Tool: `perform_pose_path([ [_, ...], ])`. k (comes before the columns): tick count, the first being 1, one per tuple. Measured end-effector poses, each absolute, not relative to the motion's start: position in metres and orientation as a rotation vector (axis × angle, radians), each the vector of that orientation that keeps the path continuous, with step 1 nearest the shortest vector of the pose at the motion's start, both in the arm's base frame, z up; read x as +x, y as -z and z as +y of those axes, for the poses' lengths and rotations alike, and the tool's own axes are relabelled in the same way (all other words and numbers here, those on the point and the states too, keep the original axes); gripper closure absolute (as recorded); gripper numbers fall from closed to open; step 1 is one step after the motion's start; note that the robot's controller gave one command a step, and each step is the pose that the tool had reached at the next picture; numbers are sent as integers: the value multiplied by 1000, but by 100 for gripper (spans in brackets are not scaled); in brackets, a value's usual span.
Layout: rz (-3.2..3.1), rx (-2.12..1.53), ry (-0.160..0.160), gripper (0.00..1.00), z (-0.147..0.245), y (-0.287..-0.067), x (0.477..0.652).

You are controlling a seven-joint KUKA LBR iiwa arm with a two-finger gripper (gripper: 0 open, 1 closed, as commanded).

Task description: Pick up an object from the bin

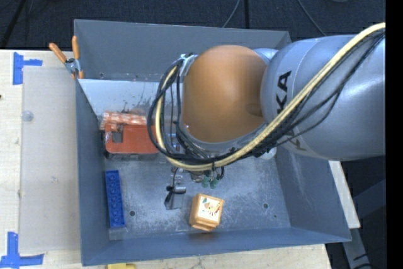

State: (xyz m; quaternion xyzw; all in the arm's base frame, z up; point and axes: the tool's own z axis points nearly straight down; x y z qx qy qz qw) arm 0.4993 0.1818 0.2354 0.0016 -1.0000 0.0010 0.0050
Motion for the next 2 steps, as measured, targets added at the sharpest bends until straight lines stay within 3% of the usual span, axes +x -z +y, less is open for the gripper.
perform_pose_path([
  [1, -3139, -1, -1, 0, 181, -240, 501],
  [2, -3139, 39, 2, 0, 152, -205, 500],
])
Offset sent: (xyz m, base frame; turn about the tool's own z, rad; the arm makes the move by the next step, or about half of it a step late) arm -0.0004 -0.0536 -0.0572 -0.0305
